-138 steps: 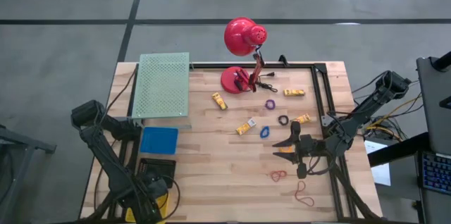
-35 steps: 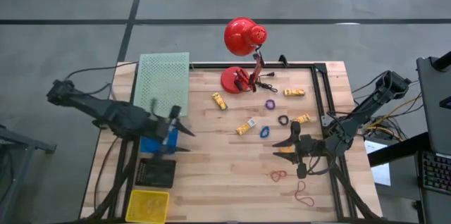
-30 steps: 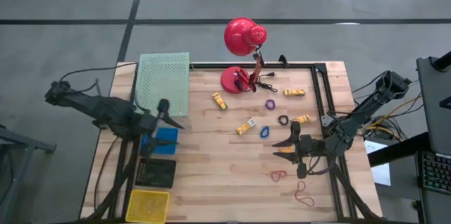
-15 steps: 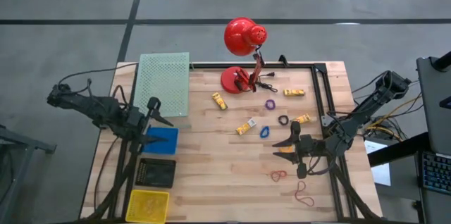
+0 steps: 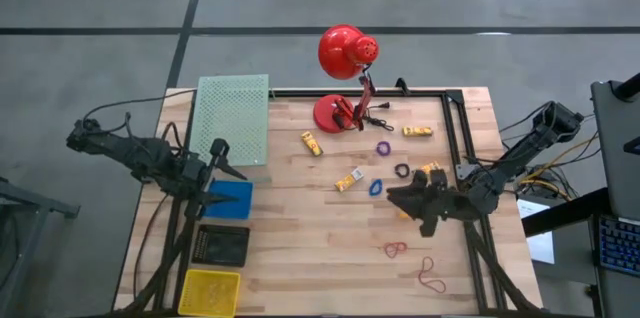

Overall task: Pick & Place Office Desk Supplies
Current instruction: Put the top red rubber band into the yellow bin

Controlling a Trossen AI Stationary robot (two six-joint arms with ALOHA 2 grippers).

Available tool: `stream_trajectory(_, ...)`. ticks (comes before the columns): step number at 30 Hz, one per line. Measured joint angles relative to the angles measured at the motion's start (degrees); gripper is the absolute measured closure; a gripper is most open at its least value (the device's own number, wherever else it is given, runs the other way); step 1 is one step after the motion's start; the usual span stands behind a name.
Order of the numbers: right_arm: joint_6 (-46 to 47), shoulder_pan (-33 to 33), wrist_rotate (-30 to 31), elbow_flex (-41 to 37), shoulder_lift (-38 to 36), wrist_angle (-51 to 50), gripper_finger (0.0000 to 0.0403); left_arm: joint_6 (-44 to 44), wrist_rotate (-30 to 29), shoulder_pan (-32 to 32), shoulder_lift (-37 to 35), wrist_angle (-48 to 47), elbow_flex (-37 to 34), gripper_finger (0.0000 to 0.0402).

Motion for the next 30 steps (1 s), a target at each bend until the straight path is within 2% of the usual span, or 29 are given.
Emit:
stream_trajectory(3,1.4,-0.07,0.74,0.01,0.04,2.16,0.0287,-0.02,0.0,0.0,-0.02,-0.14,0.0,0.0168)
stream_trajectory(7,1.33,0.09,-2.2,1.48,2.02,2.15,0.0287,-0.03,0.0,0.0,-0.02,-0.84,0.0,0.0166)
stream_trajectory(11,-0.73,0.13,-3.23,7.36,6.51,0.24,0.0287,-0.09,0.0,0.0,-0.01,-2.14,0.0,0.0165)
stream_trajectory(14,-1.09,0.13,-5.88,14.13,10.07,-5.67,0.029,-0.64,-0.02,0.0,0.0,-2.93,-0.03,0.0166)
stream_trajectory(16,0.64,0.15,-9.38,19.35,12.03,-13.02,0.0292,-1.17,-0.02,0.0,0.0,-2.91,-0.13,0.0165)
stream_trajectory(19,9.4,0.21,-12.58,28.57,14.9,-29.72,0.0296,-2.6,-0.04,0.0,-0.02,-2.68,-0.74,0.0164)
stream_trajectory(25,40.88,0.24,-13.3,49.08,24.52,-72.61,0.0303,-3.04,-0.02,0.0,0.0,-3.32,-2.71,0.0167)
stream_trajectory(30,64.26,0.26,-20.94,63.29,34.29,-100.02,0.0307,-3.22,-0.01,0.0,0.0,-3.42,-4.75,0.0165)
